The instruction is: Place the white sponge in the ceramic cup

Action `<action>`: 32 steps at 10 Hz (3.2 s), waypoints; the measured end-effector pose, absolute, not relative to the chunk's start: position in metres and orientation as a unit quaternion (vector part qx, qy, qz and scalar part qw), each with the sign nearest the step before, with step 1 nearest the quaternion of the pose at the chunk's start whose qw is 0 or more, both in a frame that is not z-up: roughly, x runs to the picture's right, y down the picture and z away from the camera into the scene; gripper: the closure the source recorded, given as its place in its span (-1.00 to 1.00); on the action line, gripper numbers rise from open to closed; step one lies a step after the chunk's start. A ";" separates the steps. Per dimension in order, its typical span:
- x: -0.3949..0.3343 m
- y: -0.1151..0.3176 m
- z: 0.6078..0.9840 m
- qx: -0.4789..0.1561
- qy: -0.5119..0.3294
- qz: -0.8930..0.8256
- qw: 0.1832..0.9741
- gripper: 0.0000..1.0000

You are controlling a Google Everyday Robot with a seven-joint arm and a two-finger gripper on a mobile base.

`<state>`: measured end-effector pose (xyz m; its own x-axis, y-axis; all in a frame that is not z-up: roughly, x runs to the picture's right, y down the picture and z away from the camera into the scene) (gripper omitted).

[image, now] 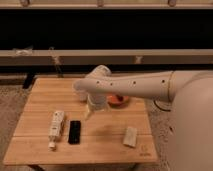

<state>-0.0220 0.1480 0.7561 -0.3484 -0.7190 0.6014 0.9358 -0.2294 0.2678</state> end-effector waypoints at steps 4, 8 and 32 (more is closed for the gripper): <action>0.050 0.195 0.750 -0.212 -0.297 -0.722 0.588 -0.60; 0.078 0.230 0.763 -0.234 -0.286 -0.695 0.617 -0.60; 0.091 0.172 0.798 -0.163 -0.270 -0.702 0.639 1.00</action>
